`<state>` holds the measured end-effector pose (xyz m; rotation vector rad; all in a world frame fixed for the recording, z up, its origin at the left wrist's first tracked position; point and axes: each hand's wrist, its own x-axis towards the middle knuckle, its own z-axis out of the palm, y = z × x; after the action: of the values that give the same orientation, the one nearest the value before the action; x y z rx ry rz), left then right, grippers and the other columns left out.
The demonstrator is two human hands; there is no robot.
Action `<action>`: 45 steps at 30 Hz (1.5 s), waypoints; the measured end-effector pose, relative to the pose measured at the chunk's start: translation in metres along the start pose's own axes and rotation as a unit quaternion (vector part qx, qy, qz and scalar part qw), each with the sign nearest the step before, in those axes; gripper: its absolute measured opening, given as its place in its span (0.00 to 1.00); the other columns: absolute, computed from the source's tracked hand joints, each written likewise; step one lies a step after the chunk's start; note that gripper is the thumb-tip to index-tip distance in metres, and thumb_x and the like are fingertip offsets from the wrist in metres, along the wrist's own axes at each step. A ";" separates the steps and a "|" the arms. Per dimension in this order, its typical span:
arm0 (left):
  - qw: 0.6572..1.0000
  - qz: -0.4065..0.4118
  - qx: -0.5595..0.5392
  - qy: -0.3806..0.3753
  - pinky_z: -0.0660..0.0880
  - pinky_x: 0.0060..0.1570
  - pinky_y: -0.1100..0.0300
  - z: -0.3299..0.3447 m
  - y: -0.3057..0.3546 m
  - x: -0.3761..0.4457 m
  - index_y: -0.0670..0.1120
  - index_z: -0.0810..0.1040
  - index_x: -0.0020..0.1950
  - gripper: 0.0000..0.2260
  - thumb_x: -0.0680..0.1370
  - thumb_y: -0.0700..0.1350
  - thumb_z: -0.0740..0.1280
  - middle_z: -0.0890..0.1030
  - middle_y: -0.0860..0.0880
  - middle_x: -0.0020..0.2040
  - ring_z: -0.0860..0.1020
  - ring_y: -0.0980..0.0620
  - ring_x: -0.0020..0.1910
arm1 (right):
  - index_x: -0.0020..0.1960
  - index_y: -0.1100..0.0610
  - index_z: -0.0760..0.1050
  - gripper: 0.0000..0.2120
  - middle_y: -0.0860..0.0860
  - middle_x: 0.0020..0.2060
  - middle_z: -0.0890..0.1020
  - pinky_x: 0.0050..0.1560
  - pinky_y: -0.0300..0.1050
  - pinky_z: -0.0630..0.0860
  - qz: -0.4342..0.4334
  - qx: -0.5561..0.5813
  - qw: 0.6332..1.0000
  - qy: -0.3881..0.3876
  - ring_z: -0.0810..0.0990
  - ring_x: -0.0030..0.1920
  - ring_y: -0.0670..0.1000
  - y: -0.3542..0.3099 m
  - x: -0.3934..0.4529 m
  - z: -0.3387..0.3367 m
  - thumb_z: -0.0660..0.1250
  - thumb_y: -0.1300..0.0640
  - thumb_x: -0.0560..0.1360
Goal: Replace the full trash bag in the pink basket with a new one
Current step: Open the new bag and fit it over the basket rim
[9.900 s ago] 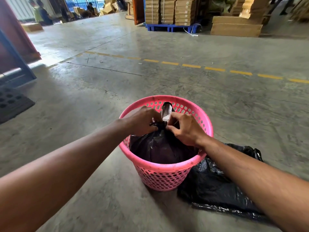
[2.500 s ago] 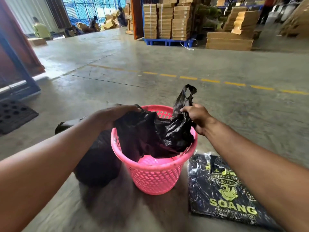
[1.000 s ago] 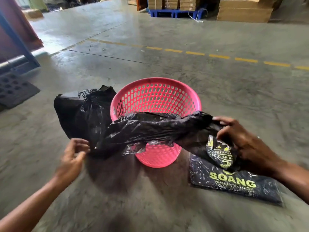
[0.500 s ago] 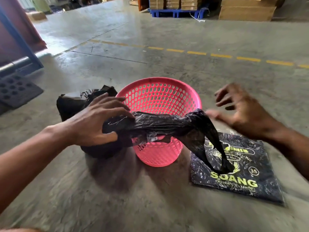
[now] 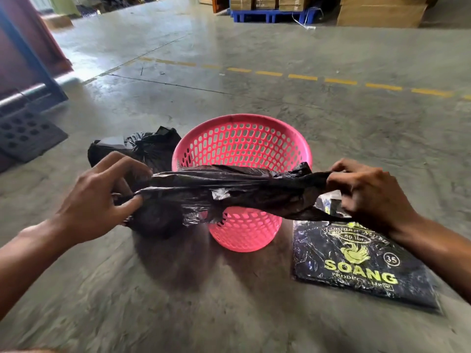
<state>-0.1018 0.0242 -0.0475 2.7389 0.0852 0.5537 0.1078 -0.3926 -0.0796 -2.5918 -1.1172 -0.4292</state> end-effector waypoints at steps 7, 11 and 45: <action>0.984 0.046 -0.168 -0.043 0.73 0.40 0.57 0.013 0.022 -0.016 0.52 0.84 0.42 0.02 0.72 0.47 0.74 0.75 0.50 0.50 0.74 0.49 0.39 | 0.49 0.52 0.78 0.17 0.48 0.36 0.83 0.44 0.49 0.79 0.190 0.135 0.970 0.067 0.82 0.37 0.54 -0.003 0.014 -0.002 0.78 0.45 0.67; 0.991 0.048 -0.128 -0.009 0.70 0.36 0.64 0.014 0.022 -0.013 0.53 0.87 0.40 0.07 0.71 0.40 0.73 0.76 0.50 0.45 0.76 0.52 0.40 | 0.56 0.52 0.72 0.31 0.50 0.36 0.78 0.40 0.53 0.79 0.172 0.049 0.983 0.038 0.82 0.38 0.61 -0.012 0.016 -0.014 0.79 0.37 0.61; 0.943 -0.245 -0.134 -0.182 0.73 0.51 0.54 0.040 -0.063 0.175 0.52 0.82 0.58 0.10 0.79 0.50 0.65 0.82 0.38 0.57 0.77 0.46 0.52 | 0.63 0.57 0.77 0.13 0.49 0.44 0.82 0.44 0.46 0.71 0.368 0.369 0.830 -0.200 0.78 0.47 0.55 0.083 0.107 0.029 0.62 0.57 0.81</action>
<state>0.0759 0.0928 -0.0397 2.3754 0.5368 -0.0770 0.2439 -0.3665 -0.0777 -2.1609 -0.1866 0.6298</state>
